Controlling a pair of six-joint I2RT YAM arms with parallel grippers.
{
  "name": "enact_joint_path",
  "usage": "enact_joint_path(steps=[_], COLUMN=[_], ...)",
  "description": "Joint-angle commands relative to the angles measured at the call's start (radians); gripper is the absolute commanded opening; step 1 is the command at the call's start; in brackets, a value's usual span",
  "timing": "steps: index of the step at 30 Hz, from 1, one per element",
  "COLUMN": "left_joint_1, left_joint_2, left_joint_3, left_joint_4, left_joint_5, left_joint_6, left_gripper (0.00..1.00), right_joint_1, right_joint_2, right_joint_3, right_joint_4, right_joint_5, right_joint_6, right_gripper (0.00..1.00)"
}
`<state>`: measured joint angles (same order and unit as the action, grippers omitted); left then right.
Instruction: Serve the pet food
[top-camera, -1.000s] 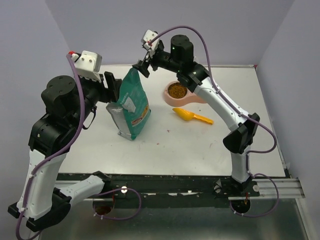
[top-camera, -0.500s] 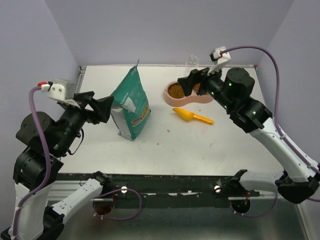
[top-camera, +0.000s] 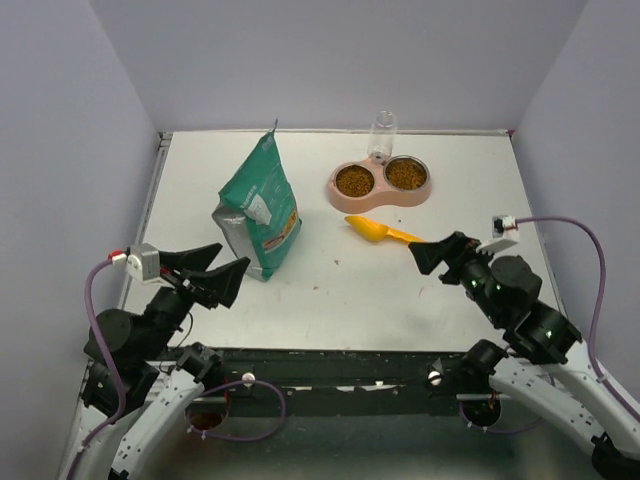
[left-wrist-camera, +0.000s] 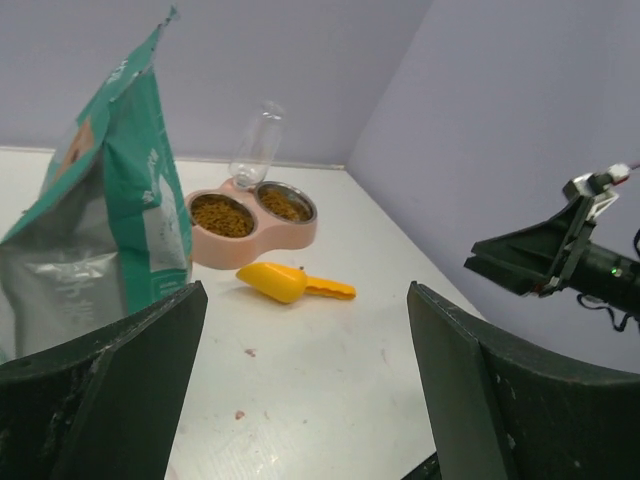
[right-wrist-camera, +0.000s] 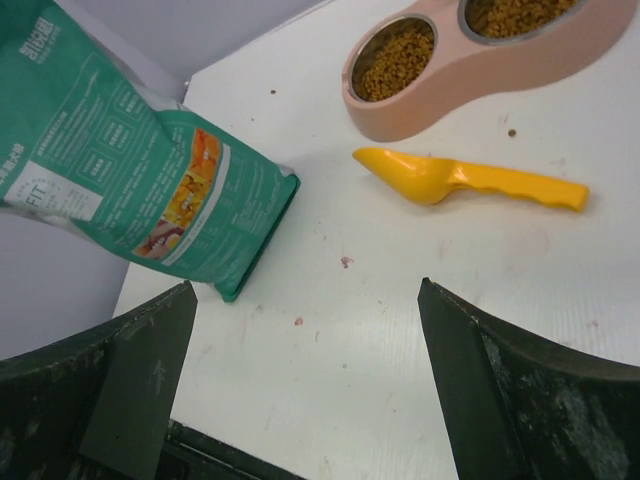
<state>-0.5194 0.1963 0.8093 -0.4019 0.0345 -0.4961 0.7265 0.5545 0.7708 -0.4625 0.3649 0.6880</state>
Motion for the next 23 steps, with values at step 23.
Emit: enact_joint_path(steps=[23], left_joint_1=[-0.005], left_joint_2=[-0.455], left_joint_3=[-0.872], left_joint_4=[0.897], left_joint_5=[0.347], left_joint_6=[-0.561], left_gripper=[0.91], right_joint_1=[0.004], right_joint_2=[-0.550], right_joint_3=[-0.705], right_joint_4=[0.386], right_joint_5=[-0.032], right_joint_6=[0.148], right_gripper=[1.00])
